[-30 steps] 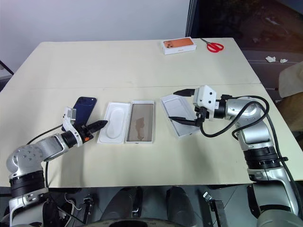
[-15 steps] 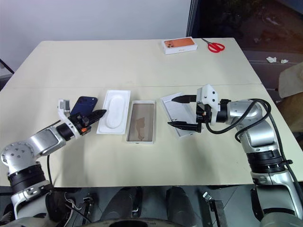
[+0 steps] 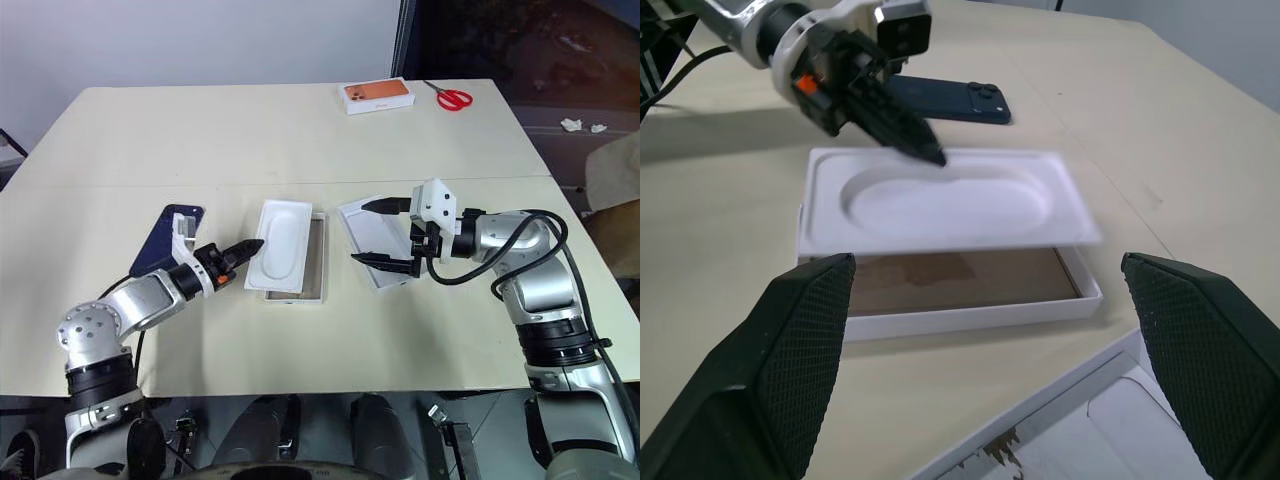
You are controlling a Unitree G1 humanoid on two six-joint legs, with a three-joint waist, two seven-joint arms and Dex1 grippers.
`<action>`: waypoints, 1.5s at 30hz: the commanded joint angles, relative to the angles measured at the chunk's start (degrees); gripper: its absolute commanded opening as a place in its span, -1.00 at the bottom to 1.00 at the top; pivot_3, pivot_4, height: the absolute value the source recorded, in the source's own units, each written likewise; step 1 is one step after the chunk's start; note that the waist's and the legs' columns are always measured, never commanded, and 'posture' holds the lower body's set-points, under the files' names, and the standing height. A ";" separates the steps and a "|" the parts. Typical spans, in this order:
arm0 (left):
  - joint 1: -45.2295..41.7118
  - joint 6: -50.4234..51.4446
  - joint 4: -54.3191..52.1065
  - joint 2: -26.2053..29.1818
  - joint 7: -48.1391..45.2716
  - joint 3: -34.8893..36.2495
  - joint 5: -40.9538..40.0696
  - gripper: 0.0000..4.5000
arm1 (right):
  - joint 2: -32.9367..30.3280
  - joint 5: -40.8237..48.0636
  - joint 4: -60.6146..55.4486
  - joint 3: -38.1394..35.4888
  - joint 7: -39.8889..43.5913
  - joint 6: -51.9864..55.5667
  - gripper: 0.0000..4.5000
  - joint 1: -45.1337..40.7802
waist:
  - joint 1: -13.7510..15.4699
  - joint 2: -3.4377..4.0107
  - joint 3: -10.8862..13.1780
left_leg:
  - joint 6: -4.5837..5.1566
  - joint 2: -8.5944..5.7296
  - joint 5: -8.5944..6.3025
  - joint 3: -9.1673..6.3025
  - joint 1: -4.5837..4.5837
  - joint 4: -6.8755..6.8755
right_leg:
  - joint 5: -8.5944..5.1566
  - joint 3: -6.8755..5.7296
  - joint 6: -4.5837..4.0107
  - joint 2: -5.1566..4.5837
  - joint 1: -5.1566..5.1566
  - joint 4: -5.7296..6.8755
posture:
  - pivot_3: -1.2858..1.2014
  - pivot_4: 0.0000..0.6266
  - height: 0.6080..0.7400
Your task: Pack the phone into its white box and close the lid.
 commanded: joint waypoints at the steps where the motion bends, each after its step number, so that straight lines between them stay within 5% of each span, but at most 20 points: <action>1: 0.30 -0.39 -3.34 0.67 -0.46 -1.57 -2.25 -0.57 | 0.10 0.36 -1.59 -1.29 -0.49 -1.04 1.00 -0.41 | -0.01 0.00 0.00 | 0.00 0.00 0.00 0.00 0.00 0.01 | 0.00 0.00 0.00 0.00 0.00 0.00 | 0.03 -0.52 1.00; 5: 0.57 -0.09 -3.36 1.53 -0.06 -1.59 -6.03 0.29 | 0.43 0.21 -1.34 -1.06 -0.79 -1.37 1.00 -0.60 | -0.14 0.00 0.00 | 0.00 0.00 0.00 -0.01 0.00 0.00 | 0.00 -0.01 0.00 0.00 0.00 0.00 | 0.03 -0.52 1.00; 14: 2.14 -2.00 -8.48 10.22 -8.49 -2.58 -6.31 0.29 | 1.14 0.05 -1.70 0.03 -1.73 0.80 1.00 -1.44 | -0.18 0.01 0.00 | -0.01 0.01 0.01 0.00 0.01 -0.02 | 0.00 0.01 -0.01 0.01 -0.01 0.00 | 0.03 -0.52 1.00; 18: 5.59 -14.01 -13.63 19.13 -24.45 -5.27 7.88 0.29 | 2.66 -1.45 -4.28 3.59 -4.95 6.34 1.00 -2.66 | -0.46 0.01 0.00 | -0.06 0.02 0.03 0.02 0.02 -0.08 | -0.01 0.03 -0.02 0.02 -0.04 -0.01 | 0.03 -0.52 1.00; 20: 6.48 -14.50 -11.69 21.56 -27.70 -5.21 8.72 0.29 | 4.27 -2.12 -5.51 5.22 -6.96 8.55 1.00 -3.14 | -0.23 0.03 0.00 | -0.10 0.02 0.06 0.03 0.03 -0.17 | -0.02 0.04 -0.03 0.03 -0.05 -0.03 | 0.03 -0.52 1.00; 23: 8.20 -19.02 -8.91 26.15 -36.16 -3.00 11.84 0.31 | 11.08 -7.01 -6.24 11.94 -13.27 11.14 0.59 -4.77 | -0.50 0.00 0.00 | -0.05 0.05 0.03 0.02 0.03 -0.17 | -0.02 0.05 -0.03 0.03 -0.08 -0.03 | 0.03 -0.52 1.00; 30: 10.58 -22.04 -10.04 27.95 -42.23 -0.99 12.36 0.31 | 16.42 -15.44 -1.65 19.02 -17.28 7.32 -0.98 -6.90 | -0.10 -0.04 -0.01 | 0.02 -0.05 -0.01 0.00 -0.07 -0.12 | -0.02 0.01 -0.03 -0.09 -0.12 -0.06 | 0.03 -0.52 1.00; 39: 12.68 -23.29 -12.16 28.08 -42.03 -0.78 14.44 0.31 | 15.49 -31.51 8.16 30.20 -16.76 -8.66 -0.98 -9.63 | -0.46 -0.04 -0.01 | 0.14 -0.01 -0.08 -0.03 -0.04 -0.21 | -0.01 0.00 -0.03 -0.03 -0.21 -0.01 | 0.03 -0.52 1.00; 45: 12.30 -23.35 -12.27 27.55 -40.89 -0.71 13.86 0.31 | 16.79 -37.69 15.50 31.27 -19.93 -16.29 -0.98 -11.73 | -0.46 -0.04 -0.01 | 0.09 -0.01 -0.05 -0.03 -0.01 -0.20 | -0.01 0.00 -0.02 -0.01 -0.18 -0.01 | 0.03 -0.52 1.00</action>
